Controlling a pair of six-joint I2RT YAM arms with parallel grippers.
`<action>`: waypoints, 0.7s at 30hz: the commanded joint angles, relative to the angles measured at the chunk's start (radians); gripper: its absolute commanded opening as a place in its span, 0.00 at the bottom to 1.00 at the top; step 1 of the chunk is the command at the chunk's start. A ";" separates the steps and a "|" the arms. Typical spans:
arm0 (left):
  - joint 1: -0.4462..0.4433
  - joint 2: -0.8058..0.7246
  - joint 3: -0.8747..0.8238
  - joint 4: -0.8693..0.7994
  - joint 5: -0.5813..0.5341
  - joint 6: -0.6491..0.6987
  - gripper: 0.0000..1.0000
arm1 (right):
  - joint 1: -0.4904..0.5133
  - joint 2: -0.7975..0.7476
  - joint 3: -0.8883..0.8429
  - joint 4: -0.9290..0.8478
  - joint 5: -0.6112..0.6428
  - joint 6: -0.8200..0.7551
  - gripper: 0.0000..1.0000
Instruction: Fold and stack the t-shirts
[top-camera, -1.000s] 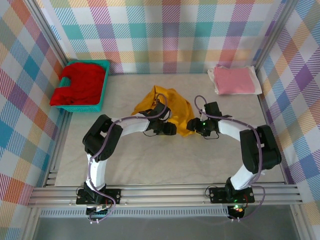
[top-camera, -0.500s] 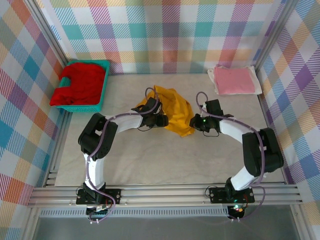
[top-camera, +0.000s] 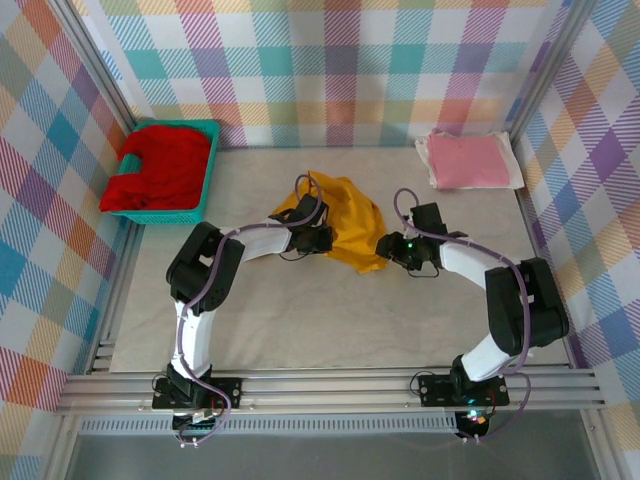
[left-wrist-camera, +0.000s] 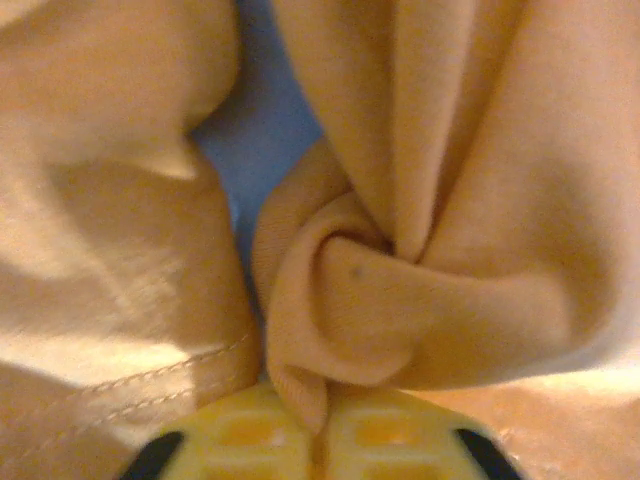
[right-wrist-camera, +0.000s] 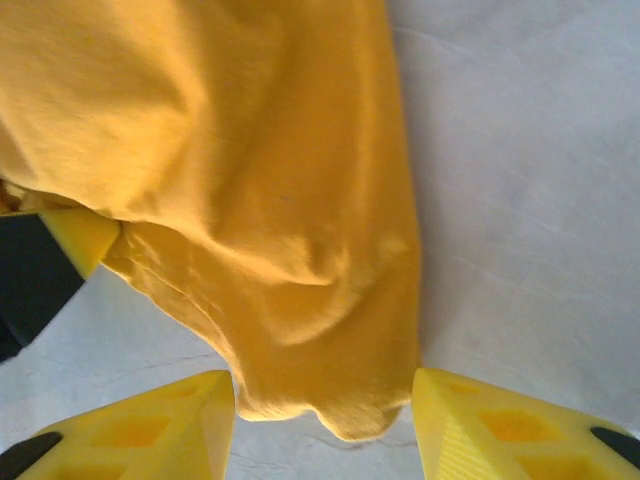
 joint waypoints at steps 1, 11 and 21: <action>-0.011 0.018 0.033 -0.002 0.016 0.006 0.00 | -0.007 -0.014 -0.010 -0.029 0.012 0.016 0.51; -0.012 -0.115 0.005 -0.035 -0.011 -0.016 0.00 | 0.039 0.109 0.053 0.034 -0.147 0.009 0.41; -0.006 -0.267 -0.045 -0.038 -0.056 -0.024 0.00 | 0.038 0.028 0.039 0.060 -0.085 0.017 0.03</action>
